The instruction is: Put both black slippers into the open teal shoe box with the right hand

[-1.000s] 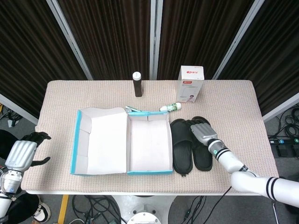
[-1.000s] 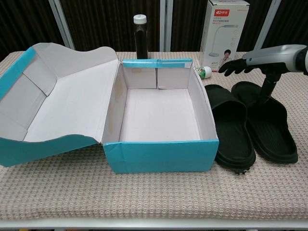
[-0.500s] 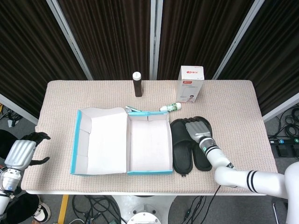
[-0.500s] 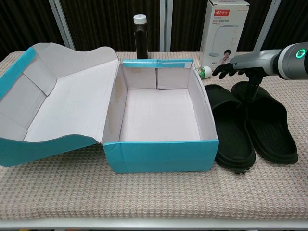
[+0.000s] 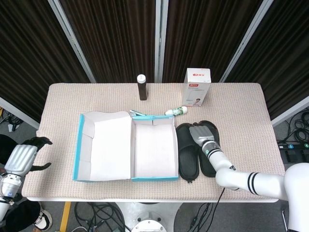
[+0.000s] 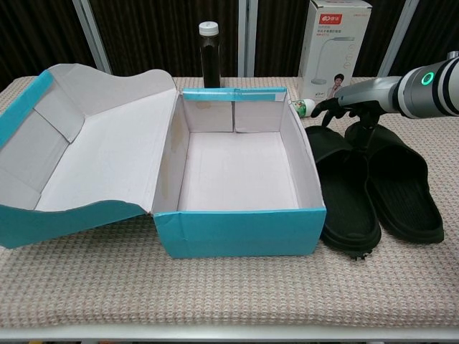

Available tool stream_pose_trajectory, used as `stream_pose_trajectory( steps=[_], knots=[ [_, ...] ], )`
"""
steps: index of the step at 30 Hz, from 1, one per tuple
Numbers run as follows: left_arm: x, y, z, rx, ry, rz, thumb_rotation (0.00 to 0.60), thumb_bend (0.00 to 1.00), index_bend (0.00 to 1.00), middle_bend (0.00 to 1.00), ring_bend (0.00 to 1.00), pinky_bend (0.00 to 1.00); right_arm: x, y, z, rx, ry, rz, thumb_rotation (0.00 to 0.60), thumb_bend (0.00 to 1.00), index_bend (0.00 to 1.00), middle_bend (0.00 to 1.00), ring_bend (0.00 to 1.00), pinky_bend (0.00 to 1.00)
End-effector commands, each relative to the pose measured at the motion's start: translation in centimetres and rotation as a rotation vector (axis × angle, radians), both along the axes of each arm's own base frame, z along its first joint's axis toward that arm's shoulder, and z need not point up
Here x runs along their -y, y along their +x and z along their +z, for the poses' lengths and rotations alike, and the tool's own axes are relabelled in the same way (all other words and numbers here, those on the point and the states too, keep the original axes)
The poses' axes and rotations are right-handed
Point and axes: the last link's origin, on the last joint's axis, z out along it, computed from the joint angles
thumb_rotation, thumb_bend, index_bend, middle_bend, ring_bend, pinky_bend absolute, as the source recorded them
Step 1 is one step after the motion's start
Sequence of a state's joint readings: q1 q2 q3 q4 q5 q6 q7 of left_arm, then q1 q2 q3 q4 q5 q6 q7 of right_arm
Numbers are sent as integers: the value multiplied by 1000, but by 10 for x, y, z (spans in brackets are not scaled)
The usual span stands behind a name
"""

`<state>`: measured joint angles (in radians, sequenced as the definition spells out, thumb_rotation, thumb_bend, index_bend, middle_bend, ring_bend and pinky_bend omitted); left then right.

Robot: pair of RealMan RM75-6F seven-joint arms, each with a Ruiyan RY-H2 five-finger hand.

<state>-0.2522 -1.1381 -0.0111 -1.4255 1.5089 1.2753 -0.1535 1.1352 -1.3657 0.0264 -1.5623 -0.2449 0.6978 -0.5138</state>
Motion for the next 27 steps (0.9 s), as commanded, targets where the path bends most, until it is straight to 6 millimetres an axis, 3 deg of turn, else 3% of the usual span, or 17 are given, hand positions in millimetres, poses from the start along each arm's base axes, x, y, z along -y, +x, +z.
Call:
stream_pose_trajectory(
  steps=[1,20,27],
  knots=[
    [-1,0,0,-2,-4,1,600,135,308,258,219,324,4,5,3,2,9,-6,600,106,0,115,0,0],
    [-2,-1,-1,-13,-23,15,600,135,308,258,219,324,17,7,-4,-27,82,-84,600,110,0,119,0,0],
    [-3,-2,-2,-12,-15,16,600,135,308,258,219,324,18,8,-8,-20,94,-100,600,113,0,168,35,0]
  ],
)
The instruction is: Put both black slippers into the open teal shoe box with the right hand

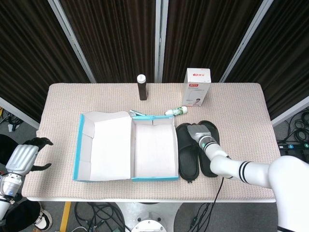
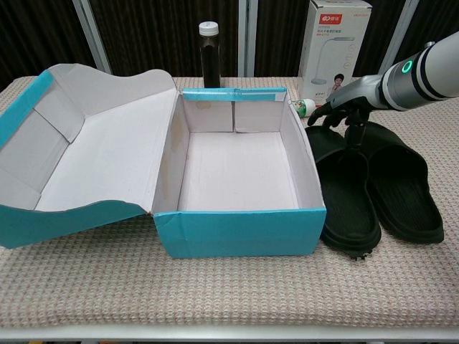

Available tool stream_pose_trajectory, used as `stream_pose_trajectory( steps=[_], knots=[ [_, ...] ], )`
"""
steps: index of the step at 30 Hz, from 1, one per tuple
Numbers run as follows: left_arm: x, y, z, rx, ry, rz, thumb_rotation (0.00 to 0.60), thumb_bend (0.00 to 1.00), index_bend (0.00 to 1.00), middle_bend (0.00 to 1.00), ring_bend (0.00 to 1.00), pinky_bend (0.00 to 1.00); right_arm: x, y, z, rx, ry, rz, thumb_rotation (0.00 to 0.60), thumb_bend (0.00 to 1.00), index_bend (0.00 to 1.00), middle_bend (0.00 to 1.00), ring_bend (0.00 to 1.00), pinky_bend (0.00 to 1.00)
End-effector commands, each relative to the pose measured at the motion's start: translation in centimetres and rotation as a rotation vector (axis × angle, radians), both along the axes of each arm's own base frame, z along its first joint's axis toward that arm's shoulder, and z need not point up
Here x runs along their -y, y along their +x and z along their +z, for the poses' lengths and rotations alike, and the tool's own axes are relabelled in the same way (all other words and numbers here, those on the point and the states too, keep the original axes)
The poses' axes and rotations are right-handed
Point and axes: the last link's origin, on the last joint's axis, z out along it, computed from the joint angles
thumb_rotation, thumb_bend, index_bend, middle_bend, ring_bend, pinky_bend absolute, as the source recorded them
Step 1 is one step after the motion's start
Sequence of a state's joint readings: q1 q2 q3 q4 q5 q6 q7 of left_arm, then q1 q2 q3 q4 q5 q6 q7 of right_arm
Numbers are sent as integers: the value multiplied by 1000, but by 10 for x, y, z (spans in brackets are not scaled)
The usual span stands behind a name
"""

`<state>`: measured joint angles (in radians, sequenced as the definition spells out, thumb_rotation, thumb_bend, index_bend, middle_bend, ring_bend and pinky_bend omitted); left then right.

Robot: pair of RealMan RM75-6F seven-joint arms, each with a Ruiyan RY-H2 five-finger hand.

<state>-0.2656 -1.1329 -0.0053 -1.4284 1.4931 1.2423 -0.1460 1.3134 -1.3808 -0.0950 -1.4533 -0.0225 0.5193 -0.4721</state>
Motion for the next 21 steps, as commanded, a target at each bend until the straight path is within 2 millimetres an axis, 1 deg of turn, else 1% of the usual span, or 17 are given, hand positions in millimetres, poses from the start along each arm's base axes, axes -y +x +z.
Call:
stream_pose_trajectory(
  steps=[1,6,11,15,21],
  knots=[
    [0,-1,0,4,11,-2,600,135,308,258,219,324,1,0,-1,5,2,-7,600,116,0,181,46,0],
    [-1,-2,0,4,11,-2,600,134,308,258,219,324,4,0,0,0,-6,-5,600,140,0,255,106,0],
    [0,-2,-1,-2,7,4,600,135,308,258,219,324,5,-1,1,-12,-15,3,600,167,0,298,115,0],
    [0,-3,-1,-1,5,7,600,135,308,258,219,324,6,0,2,-11,-34,5,600,214,0,339,132,0],
    [1,-3,-2,-2,3,9,600,134,308,258,219,324,9,1,8,6,-70,13,600,223,0,366,150,0]
  ],
)
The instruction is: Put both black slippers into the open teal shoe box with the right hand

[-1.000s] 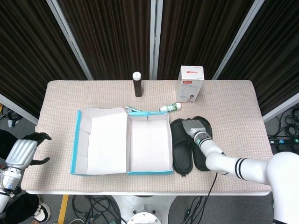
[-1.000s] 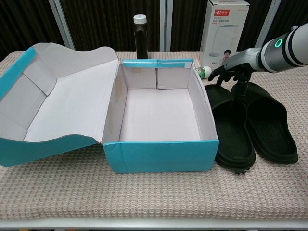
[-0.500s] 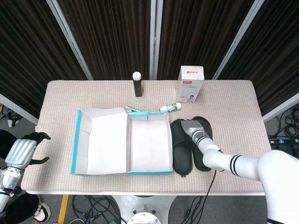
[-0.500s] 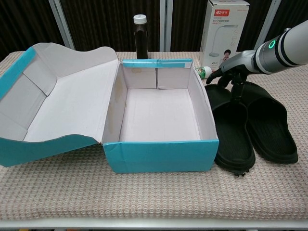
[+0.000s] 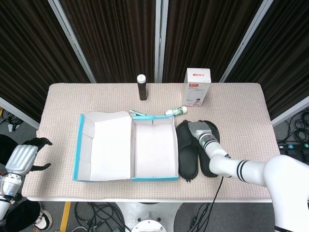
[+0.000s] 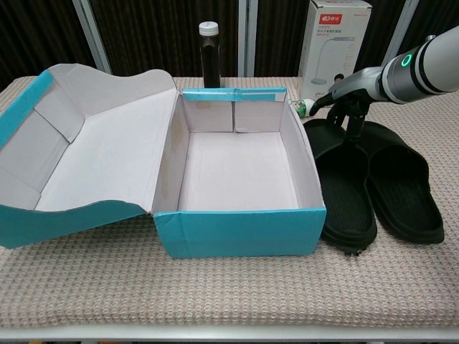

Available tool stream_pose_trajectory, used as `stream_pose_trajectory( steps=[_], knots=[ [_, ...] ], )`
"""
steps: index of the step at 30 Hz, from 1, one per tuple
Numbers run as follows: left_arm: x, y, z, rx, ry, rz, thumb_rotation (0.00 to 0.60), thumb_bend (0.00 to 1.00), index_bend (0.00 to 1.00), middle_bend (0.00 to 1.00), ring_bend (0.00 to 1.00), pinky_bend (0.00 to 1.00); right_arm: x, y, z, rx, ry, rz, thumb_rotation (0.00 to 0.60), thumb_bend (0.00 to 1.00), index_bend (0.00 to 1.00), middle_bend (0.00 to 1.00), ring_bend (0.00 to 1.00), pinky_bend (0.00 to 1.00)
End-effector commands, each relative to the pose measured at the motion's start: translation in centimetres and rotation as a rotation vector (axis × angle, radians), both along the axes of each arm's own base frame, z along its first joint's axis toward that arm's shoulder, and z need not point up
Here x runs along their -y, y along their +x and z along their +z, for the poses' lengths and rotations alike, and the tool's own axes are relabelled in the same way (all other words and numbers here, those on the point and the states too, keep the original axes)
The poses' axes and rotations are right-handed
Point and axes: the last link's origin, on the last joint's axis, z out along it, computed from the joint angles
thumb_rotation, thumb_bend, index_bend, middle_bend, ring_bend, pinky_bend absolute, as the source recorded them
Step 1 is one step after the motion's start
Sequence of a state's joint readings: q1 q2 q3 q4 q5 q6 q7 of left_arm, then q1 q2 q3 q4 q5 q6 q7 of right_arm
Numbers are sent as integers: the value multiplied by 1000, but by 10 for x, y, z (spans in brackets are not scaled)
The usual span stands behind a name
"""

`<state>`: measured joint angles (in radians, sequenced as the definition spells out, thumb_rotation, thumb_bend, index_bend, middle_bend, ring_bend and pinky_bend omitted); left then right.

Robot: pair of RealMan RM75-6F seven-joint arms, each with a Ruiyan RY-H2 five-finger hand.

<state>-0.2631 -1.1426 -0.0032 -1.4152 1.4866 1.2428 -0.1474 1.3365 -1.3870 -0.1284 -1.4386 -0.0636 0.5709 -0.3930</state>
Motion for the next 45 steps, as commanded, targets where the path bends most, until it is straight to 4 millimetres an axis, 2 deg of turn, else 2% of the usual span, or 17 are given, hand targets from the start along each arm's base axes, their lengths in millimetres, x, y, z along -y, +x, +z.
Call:
stream_pose_trajectory(
  steps=[1,11,19,31,37,41,45],
  knots=[
    [0,0,0,-1,-1,-1,600,134,308,258,219,324,1,0,3,9,-13,3,600,223,0,367,150,1],
    [-2,1,-2,-5,-6,-2,600,135,308,258,219,324,1,-5,20,26,-75,21,600,240,20,411,242,102],
    [-4,5,-2,-10,-7,-11,600,135,309,258,219,324,2,-2,41,70,-124,35,600,254,61,430,271,118],
    [-6,7,-3,-13,-10,-12,600,135,310,258,219,325,0,18,93,128,-217,108,600,259,106,441,286,131],
    [-7,9,-3,-11,-6,-16,600,135,310,258,219,324,-4,35,118,210,-264,142,600,259,126,445,291,173],
    [-7,9,-3,-12,-4,-13,600,135,310,258,219,324,-6,44,122,326,-296,150,600,267,184,463,308,198],
    [-7,9,-2,-14,-5,-9,600,135,310,258,219,325,-7,46,114,443,-285,136,600,271,223,466,314,207]
  ],
)
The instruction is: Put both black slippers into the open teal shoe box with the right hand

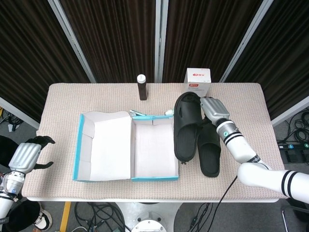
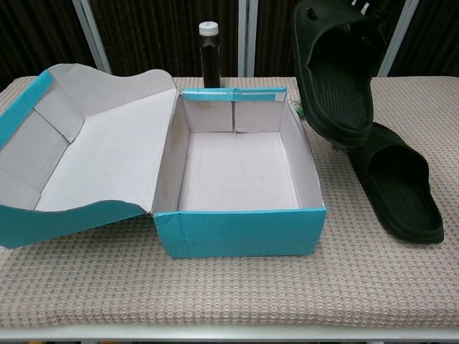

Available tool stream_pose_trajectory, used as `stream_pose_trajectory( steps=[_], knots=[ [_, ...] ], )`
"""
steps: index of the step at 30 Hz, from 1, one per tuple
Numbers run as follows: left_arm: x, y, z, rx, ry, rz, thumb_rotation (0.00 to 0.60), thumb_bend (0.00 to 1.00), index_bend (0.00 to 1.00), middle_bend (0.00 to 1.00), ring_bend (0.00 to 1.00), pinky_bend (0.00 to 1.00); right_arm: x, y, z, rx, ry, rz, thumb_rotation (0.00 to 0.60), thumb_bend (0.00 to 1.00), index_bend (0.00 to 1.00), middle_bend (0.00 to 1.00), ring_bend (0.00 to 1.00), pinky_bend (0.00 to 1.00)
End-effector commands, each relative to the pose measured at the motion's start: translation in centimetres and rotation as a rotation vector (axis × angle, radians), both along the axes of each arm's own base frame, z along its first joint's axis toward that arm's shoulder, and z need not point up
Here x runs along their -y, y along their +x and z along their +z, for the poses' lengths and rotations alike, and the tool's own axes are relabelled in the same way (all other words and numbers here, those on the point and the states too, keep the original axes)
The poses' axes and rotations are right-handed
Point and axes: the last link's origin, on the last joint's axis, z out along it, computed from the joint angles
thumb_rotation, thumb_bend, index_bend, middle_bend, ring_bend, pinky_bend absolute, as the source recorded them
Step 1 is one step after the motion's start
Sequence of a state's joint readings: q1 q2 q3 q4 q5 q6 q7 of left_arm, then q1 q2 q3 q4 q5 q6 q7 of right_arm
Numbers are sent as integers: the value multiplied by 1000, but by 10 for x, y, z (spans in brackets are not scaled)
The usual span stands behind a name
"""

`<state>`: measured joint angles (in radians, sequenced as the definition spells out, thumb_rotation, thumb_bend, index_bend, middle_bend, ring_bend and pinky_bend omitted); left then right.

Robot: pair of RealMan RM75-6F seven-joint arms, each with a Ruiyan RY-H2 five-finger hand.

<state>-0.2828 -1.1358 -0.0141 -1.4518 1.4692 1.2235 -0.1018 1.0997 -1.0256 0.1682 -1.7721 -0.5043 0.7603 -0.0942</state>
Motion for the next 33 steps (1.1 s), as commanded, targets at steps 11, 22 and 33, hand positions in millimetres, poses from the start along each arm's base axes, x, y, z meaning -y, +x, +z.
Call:
stream_pose_trajectory(
  steps=[11,22,33],
  knots=[
    [0,-2,0,-2,6,10,600,135,310,258,219,324,-8,14,-39,375,99,30,600,272,238,468,317,211],
    [-2,-4,2,-12,47,-13,600,135,310,258,219,325,-16,19,-79,532,223,73,600,269,239,468,317,211],
    [-7,-5,4,-3,104,-49,600,134,310,258,219,324,-11,8,-113,542,288,68,600,265,260,468,317,212]
  ],
)
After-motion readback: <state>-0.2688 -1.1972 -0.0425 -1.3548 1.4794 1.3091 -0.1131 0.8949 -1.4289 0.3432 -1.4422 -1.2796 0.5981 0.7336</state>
